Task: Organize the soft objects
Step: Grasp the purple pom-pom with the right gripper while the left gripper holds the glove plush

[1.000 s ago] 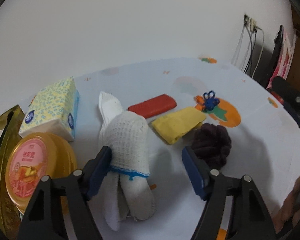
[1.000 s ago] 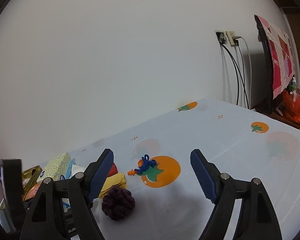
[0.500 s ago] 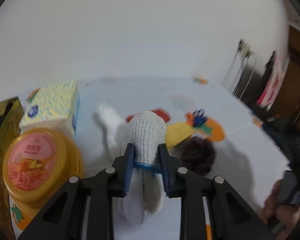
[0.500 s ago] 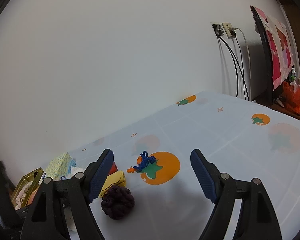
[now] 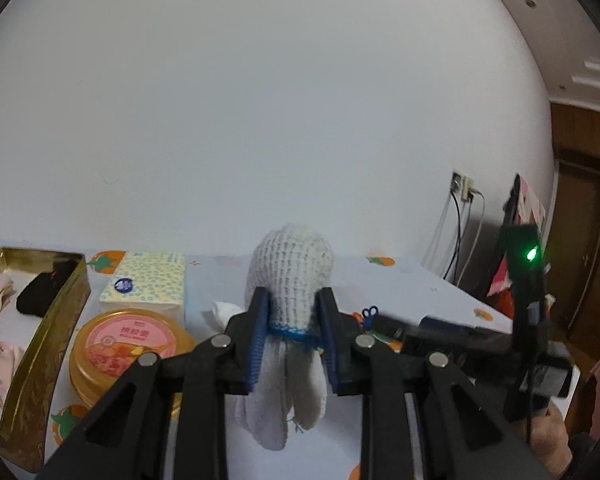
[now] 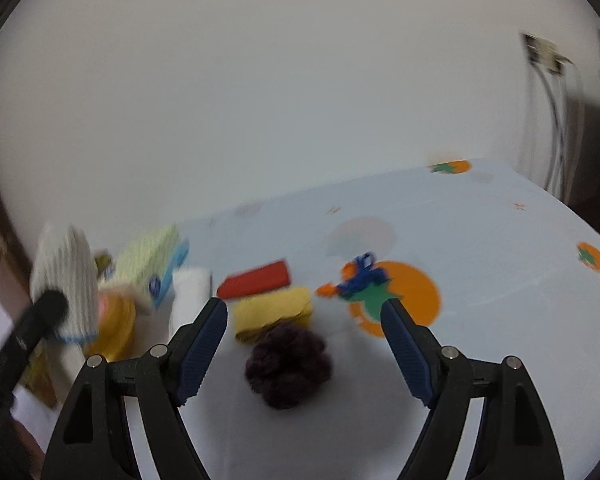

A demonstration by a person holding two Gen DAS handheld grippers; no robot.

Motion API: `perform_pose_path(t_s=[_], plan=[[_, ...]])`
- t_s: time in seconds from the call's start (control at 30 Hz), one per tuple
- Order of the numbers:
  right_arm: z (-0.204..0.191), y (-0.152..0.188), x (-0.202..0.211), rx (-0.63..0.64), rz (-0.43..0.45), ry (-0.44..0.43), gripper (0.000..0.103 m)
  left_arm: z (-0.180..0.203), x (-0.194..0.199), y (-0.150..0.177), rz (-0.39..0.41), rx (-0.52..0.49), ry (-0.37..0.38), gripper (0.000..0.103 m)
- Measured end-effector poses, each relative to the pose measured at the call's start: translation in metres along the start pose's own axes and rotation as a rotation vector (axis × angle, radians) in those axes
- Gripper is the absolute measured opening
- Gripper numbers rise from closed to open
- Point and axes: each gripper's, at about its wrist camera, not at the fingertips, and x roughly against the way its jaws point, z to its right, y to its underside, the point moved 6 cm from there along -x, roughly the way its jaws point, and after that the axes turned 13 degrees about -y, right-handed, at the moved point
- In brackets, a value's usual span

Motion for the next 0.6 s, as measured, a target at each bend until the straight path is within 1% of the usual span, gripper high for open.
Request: perform_pose_path(t_s=[0.07, 0.1, 0.2, 0.27, 0.3, 0.33, 0.4, 0.47, 0.5, 0.6], plan=[[-0.005, 0.005, -0.013, 0.023, -0.072, 0.002, 0.081, -0.004, -0.003, 0.002, -0.009, 0.03, -0.003, 0.023], [-0.005, 0.008, -0.022, 0.023, -0.122, 0.01, 0.081, -0.007, -0.004, 0.003, -0.017, 0.047, 0.001, 0.023], [0.004, 0.015, -0.035, -0.006, -0.197, 0.031, 0.081, -0.011, -0.001, 0.004, -0.018, 0.077, 0.019, 0.023], [0.011, 0.022, -0.045, -0.051, -0.253, 0.004, 0.064, -0.011, 0.001, 0.004, -0.016, 0.082, 0.025, 0.023], [0.014, 0.025, -0.047, -0.067, -0.271, -0.016, 0.058, -0.011, 0.001, 0.004, -0.017, 0.082, 0.027, 0.023], [0.015, 0.024, -0.046, -0.074, -0.26, -0.031, 0.048, -0.011, 0.0, 0.004, -0.02, 0.082, 0.028, 0.023], [0.014, 0.027, -0.046, -0.081, -0.262, -0.055, 0.044, -0.011, 0.0, 0.005, -0.025, 0.084, 0.032, 0.023], [0.014, 0.025, -0.043, -0.083, -0.234, -0.039, 0.04, -0.012, -0.001, 0.005, -0.034, 0.085, 0.037, 0.023], [0.015, 0.024, -0.037, -0.085, -0.206, -0.033, 0.039, -0.012, -0.002, 0.005, -0.036, 0.086, 0.038, 0.023], [0.01, 0.013, -0.006, -0.071, -0.052, -0.066, 0.038, -0.014, -0.002, 0.004, -0.036, 0.09, 0.043, 0.023]])
